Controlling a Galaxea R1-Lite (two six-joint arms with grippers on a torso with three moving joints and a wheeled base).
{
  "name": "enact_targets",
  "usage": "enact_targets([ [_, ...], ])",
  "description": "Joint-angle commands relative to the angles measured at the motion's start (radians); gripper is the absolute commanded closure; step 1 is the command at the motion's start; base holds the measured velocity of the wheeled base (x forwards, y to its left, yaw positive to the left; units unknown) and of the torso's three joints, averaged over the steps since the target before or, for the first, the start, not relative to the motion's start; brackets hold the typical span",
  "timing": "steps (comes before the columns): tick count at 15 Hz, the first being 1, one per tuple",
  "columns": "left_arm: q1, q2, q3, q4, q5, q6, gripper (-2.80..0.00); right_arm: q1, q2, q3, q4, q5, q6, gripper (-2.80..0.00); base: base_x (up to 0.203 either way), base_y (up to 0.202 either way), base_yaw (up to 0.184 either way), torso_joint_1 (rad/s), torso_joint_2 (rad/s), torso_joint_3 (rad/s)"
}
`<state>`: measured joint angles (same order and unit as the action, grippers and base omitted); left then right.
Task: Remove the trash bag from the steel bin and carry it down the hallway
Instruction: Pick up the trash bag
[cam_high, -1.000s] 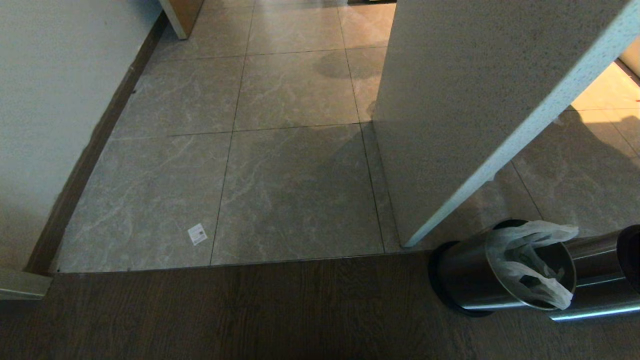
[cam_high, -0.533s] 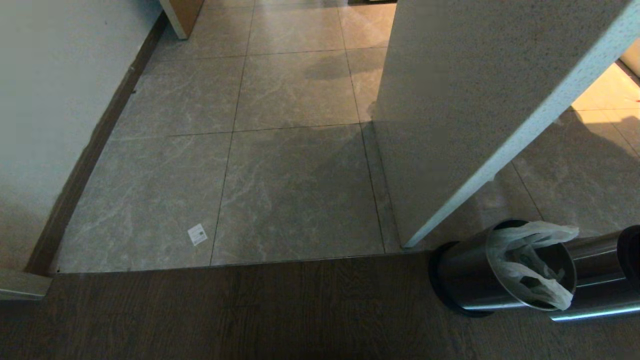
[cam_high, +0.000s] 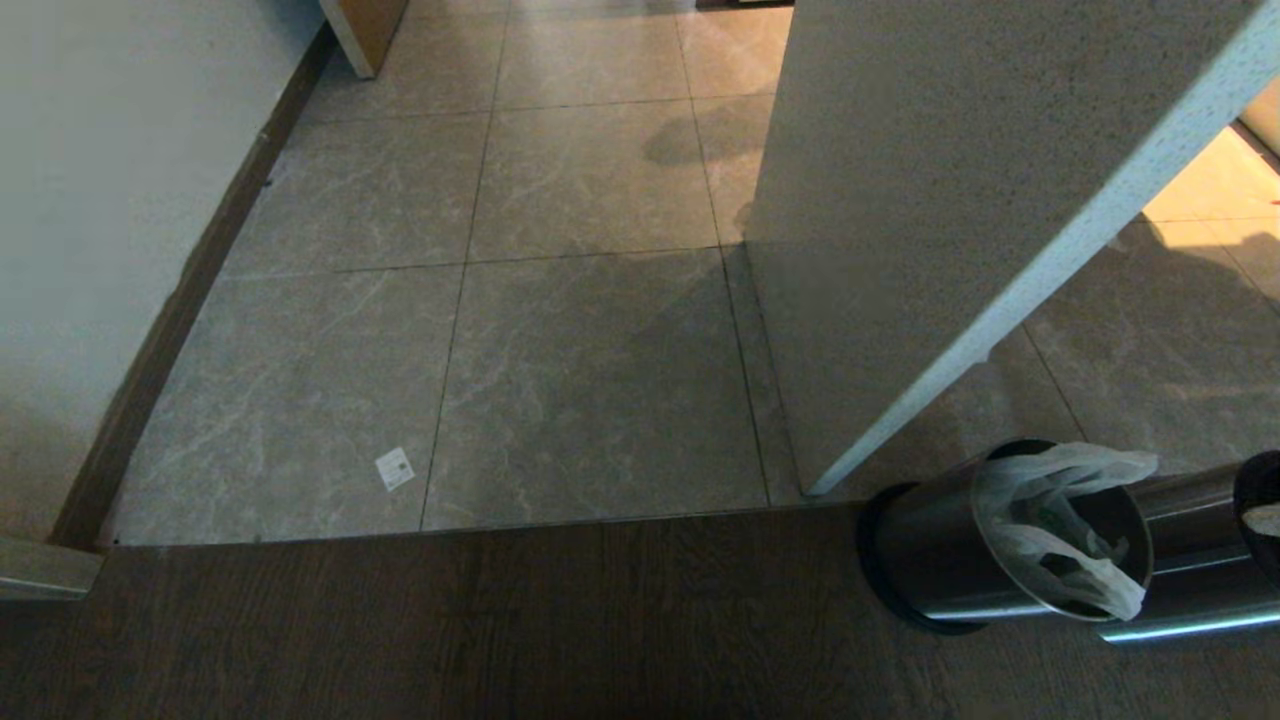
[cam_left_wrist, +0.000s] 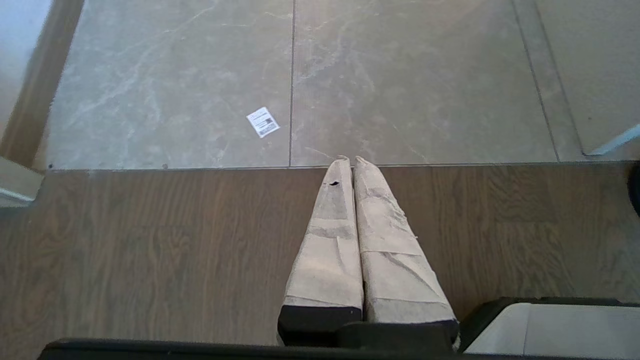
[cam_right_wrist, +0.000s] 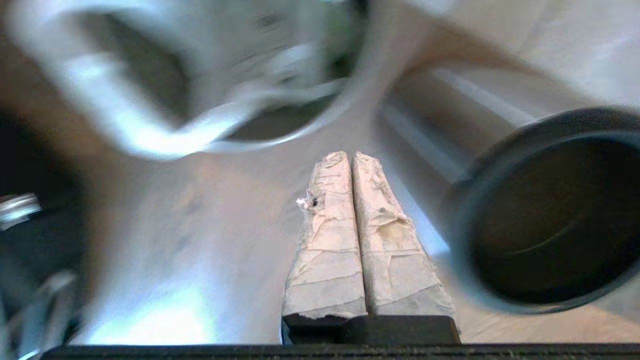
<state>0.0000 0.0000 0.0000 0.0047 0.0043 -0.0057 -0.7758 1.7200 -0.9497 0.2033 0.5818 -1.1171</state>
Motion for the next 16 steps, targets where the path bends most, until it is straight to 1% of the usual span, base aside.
enact_targets([
  [1, 0.0, 0.0, 0.0, 0.0, 0.0, 0.0, 0.0, 0.032, -0.166, 0.135, 0.03, 0.004, -0.001, 0.0, 0.0, 0.0, 0.0, 0.0, 0.0, 0.0],
  [3, 0.0, 0.0, 0.0, 0.0, 0.0, 0.0, 0.0, 0.061, -0.237, 0.221, 0.06, 0.005, 0.038, 0.0, 0.0, 0.0, 0.0, 0.0, 0.0, 0.0],
  [5, 0.0, 0.0, 0.0, 0.0, 0.0, 0.0, 0.0, 0.069, -0.286, 0.266, 0.177, 0.005, 0.064, 0.0, 0.0, 0.0, 0.0, 0.0, 0.0, 0.0],
  [7, 0.0, 0.0, 0.0, 0.0, 0.0, 0.0, 0.0, 0.074, -0.324, 0.301, 0.322, 0.004, 0.068, 0.0, 0.0, 0.0, 0.0, 0.0, 0.0, 0.0],
  [8, 0.0, 0.0, 0.0, 0.0, 0.0, 0.0, 0.0, 0.079, -0.332, 0.326, 0.342, 0.006, 0.068, 0.0, 0.0, 0.0, 0.0, 0.0, 0.0, 0.0],
  [10, 0.0, 0.0, 0.0, 0.0, 0.0, 0.0, 0.0, 0.122, -0.325, 0.338, 0.343, 0.007, 0.078, 0.0, 0.0, 0.0, 0.0, 0.0, 0.0, 0.0],
  [13, 0.0, 0.0, 0.0, 0.0, 0.0, 0.0, 0.0, 0.136, -0.285, 0.367, 0.333, 0.01, 0.09, 0.0, 0.0, 0.0, 0.0, 0.0, 0.0, 0.0],
  [16, 0.0, 0.0, 0.0, 0.0, 0.0, 0.0, 0.0, 0.146, -0.216, 0.377, 0.212, 0.009, 0.098, 0.0, 0.0, 0.0, 0.0, 0.0, 0.0, 0.0],
])
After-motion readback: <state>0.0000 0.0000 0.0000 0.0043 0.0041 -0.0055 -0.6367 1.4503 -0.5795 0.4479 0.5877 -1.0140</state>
